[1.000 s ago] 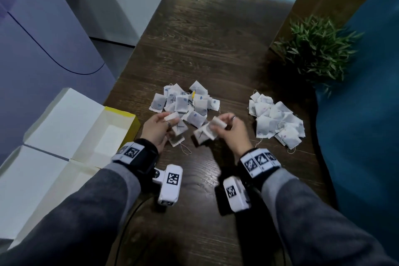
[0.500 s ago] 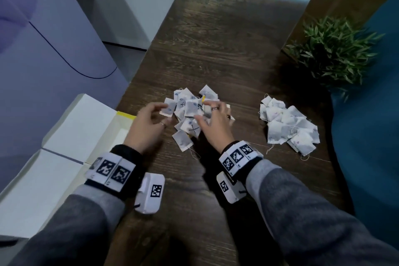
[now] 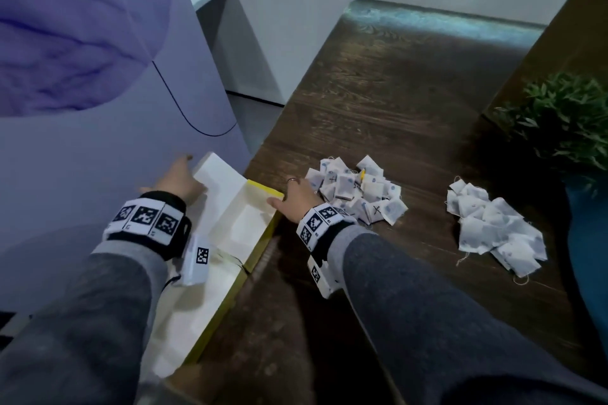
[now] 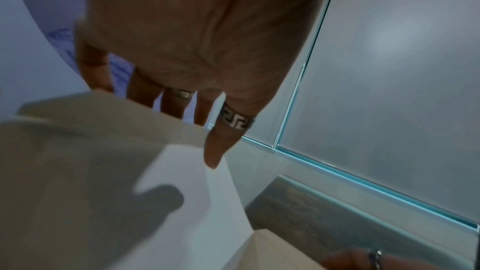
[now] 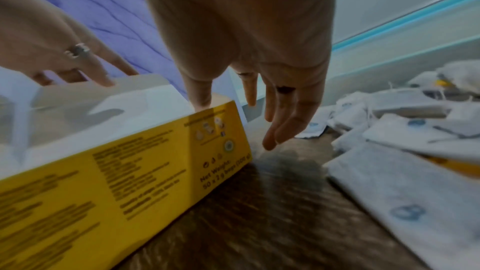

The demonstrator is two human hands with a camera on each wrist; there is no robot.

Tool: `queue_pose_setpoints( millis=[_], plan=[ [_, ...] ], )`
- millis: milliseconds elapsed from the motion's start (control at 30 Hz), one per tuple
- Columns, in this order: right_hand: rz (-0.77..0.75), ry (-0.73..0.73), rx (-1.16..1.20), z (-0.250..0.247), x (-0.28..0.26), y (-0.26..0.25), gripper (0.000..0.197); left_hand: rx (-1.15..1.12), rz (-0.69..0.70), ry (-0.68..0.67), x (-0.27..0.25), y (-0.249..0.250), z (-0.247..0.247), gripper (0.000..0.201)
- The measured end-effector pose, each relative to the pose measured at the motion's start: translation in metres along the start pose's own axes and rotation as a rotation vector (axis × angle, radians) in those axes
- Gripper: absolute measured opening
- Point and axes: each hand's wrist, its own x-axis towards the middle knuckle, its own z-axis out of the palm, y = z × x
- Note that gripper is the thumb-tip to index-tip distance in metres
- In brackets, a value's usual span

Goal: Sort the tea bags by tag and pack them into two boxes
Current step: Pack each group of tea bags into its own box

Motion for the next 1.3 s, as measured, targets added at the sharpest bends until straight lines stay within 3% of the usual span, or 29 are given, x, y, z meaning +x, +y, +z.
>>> queue_pose_setpoints(
  millis=[133,200,367,500,567,633,767,933,1033,1167,1200,1267,1300],
  plan=[
    [-0.006,0.079,0.076,0.004,0.009,0.003,0.024,0.084,0.115,0.104,-0.015,0.020,0.000,0.049],
    [-0.015,0.156,0.120,0.000,0.005,0.007,0.016,0.025,0.203,0.158,-0.026,0.031,-0.004,0.036],
    [-0.190,0.489,0.202,-0.029,-0.030,0.029,0.016,-0.240,0.455,0.143,-0.055,0.072,-0.020,0.022],
    [-0.268,0.544,0.293,-0.048,-0.074,0.064,0.016,-0.380,0.657,0.054,-0.079,0.109,-0.028,0.018],
    [-0.261,0.541,0.332,-0.055,-0.096,0.086,0.026,-0.423,0.700,-0.009,-0.088,0.122,-0.022,0.014],
    [-0.259,0.515,0.401,-0.058,-0.119,0.109,0.033,-0.442,0.706,-0.081,-0.097,0.130,-0.007,0.012],
    [-0.110,0.433,0.520,-0.046,-0.162,0.158,0.023,-0.522,0.625,-0.332,-0.107,0.131,0.042,0.006],
    [0.128,0.468,0.607,-0.019,-0.200,0.196,0.012,-0.535,0.455,-0.643,-0.105,0.121,0.116,0.027],
    [0.209,0.424,0.658,-0.011,-0.212,0.208,0.008,-0.498,0.451,-0.692,-0.107,0.121,0.147,0.031],
    [0.208,0.325,0.772,-0.019,-0.217,0.220,0.033,-0.462,0.457,-0.710,-0.108,0.127,0.167,0.035],
    [0.202,0.309,0.742,-0.020,-0.216,0.223,0.037,-0.455,0.491,-0.702,-0.111,0.130,0.169,0.031],
    [0.217,0.320,0.678,-0.021,-0.213,0.226,0.036,-0.496,0.558,-0.709,-0.116,0.133,0.171,0.005],
    [0.228,0.356,0.652,-0.021,-0.212,0.226,0.034,-0.517,0.599,-0.710,-0.116,0.134,0.172,0.021]
  ],
)
